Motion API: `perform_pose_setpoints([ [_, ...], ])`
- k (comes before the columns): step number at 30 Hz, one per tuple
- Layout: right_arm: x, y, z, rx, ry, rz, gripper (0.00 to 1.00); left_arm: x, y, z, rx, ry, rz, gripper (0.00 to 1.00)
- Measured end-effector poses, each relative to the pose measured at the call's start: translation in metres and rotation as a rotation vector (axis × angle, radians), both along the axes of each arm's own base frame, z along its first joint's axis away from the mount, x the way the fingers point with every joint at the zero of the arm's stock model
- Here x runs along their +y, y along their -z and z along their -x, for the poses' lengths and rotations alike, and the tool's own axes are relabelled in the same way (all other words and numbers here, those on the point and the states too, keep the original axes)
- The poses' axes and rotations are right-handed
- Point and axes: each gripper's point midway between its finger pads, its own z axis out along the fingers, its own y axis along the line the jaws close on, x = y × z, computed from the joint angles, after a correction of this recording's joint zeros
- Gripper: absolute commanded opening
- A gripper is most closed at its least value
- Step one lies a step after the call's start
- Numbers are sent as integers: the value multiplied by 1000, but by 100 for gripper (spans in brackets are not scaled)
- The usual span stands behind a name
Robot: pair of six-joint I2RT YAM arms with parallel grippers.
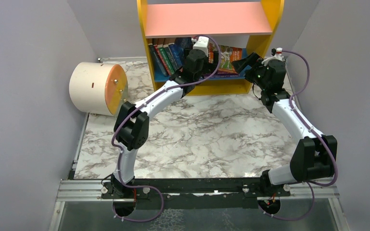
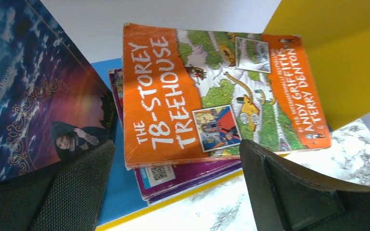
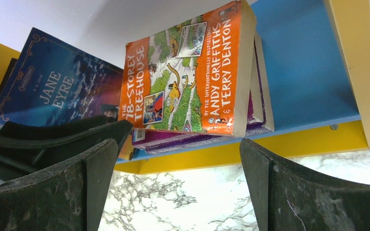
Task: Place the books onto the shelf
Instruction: Adjust the book on the shelf.
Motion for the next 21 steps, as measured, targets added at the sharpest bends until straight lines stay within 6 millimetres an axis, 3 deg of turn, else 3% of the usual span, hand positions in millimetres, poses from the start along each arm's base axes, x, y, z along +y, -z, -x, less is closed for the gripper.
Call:
perform_pose_setpoints([
  [5,0,0,0,1,-1,-1,96,0,13,-7,34,-1,-14,99],
  [9,0,0,0,0,-3,-1,96,-8,15,-13,38,13,-4,99],
  [21,1,0,0,1,-5,-2,96,-7,17,-16,41,11,-1,99],
])
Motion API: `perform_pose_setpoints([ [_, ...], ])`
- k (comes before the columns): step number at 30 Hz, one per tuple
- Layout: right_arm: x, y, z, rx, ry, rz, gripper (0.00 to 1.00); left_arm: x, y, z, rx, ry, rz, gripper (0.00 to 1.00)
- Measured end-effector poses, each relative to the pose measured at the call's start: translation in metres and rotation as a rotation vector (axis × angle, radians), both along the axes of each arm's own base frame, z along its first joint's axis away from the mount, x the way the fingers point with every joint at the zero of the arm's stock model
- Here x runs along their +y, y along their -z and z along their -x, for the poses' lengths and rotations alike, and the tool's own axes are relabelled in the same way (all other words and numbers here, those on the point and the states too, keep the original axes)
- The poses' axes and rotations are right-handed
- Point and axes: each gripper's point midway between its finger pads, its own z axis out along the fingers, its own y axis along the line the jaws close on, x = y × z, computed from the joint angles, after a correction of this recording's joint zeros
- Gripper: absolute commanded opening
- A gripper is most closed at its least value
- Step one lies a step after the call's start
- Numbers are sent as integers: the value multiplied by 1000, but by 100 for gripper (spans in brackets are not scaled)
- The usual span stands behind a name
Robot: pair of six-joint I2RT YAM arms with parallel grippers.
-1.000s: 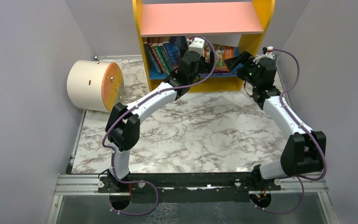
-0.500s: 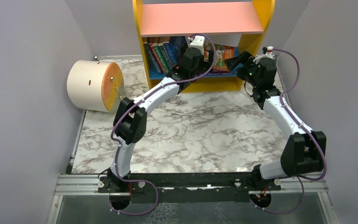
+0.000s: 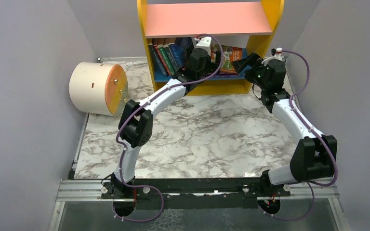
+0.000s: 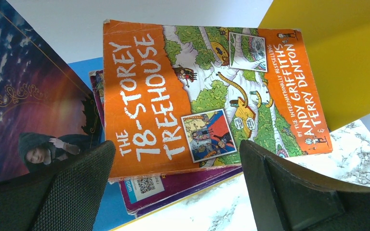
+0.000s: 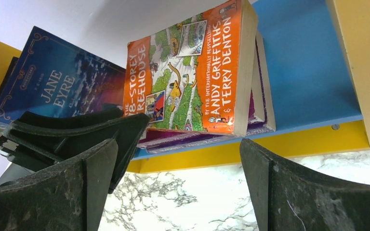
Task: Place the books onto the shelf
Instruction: Adjust the book on the shelf.
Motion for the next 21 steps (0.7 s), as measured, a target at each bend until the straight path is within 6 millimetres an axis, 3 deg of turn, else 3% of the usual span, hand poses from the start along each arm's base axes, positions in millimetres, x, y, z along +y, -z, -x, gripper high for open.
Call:
perform_pose_setpoints([
  [21,3,6,-3,13,-17,-1,96,12,4,-5,2,-77,-19,99],
])
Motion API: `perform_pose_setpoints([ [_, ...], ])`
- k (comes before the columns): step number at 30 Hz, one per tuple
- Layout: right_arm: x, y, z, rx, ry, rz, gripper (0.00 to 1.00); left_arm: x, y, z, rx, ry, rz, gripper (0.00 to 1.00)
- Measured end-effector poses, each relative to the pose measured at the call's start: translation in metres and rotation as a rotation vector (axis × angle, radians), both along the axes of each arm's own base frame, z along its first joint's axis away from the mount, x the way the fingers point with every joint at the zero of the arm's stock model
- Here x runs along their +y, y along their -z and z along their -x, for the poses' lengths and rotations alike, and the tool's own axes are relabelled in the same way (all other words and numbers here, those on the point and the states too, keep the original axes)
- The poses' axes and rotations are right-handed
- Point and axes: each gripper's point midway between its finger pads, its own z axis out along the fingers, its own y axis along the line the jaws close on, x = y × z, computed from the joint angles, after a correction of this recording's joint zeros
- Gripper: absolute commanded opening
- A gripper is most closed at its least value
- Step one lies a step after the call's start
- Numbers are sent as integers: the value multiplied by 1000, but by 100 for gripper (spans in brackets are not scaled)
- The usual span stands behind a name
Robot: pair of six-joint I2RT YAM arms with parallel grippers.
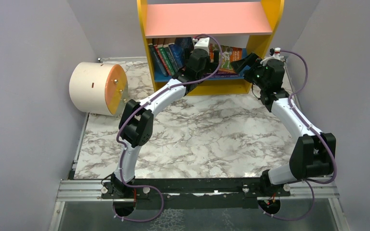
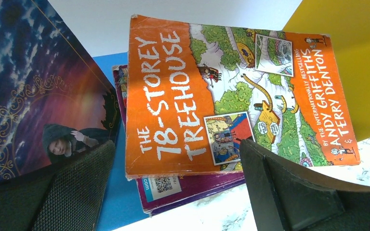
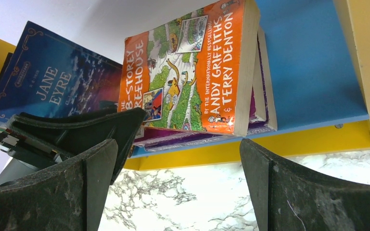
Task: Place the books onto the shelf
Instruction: Adjust the book on the shelf.
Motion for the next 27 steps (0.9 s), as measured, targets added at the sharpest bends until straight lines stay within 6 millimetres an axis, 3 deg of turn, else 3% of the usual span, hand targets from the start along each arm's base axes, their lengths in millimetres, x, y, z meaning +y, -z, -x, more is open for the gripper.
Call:
perform_pose_setpoints([
  [15,2,10,-10,20,-3,0,96,-6,9,-2,13,17,5,99],
  [27,3,7,-24,11,-2,1,96,-11,12,-2,19,42,14,99],
])
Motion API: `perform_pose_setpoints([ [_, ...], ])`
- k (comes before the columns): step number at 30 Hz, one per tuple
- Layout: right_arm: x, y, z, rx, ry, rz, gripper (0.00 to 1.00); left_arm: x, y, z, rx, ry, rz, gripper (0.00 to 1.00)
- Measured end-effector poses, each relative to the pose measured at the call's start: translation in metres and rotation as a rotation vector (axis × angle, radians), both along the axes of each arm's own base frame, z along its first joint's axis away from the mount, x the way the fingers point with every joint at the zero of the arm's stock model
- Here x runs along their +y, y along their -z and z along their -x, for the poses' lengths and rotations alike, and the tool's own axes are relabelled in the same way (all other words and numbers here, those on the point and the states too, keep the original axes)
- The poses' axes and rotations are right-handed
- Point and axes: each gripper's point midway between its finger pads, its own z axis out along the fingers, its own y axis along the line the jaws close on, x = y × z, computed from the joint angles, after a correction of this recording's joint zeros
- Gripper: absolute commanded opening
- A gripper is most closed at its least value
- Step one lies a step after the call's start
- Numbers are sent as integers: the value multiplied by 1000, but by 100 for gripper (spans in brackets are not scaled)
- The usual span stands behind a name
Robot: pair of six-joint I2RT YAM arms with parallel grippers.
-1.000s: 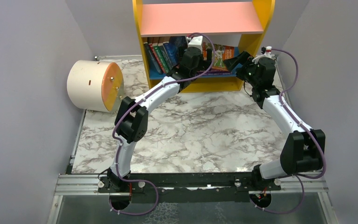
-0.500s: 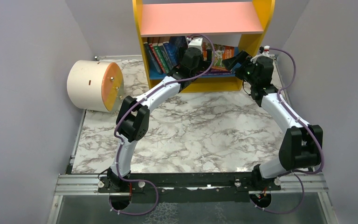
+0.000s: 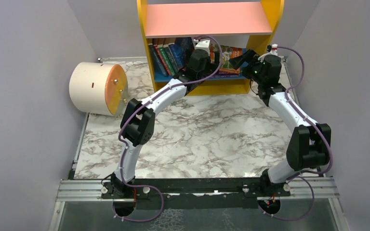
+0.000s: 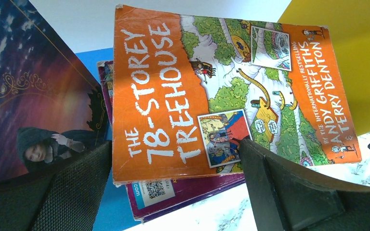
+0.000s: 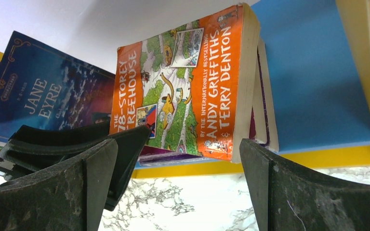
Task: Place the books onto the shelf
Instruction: Adjust the book on the shelf.
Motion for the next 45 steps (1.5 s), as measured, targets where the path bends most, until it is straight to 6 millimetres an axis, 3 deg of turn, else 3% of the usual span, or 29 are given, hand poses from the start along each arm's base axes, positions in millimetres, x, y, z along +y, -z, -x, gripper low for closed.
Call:
perform_pose_setpoints([
  [17,4,11,-15,18,-15,-1,95,-3,0,1,0,9,1,99],
  [45,3,9,-25,9,-22,-3,94,-8,2,13,0,16,0,99],
])
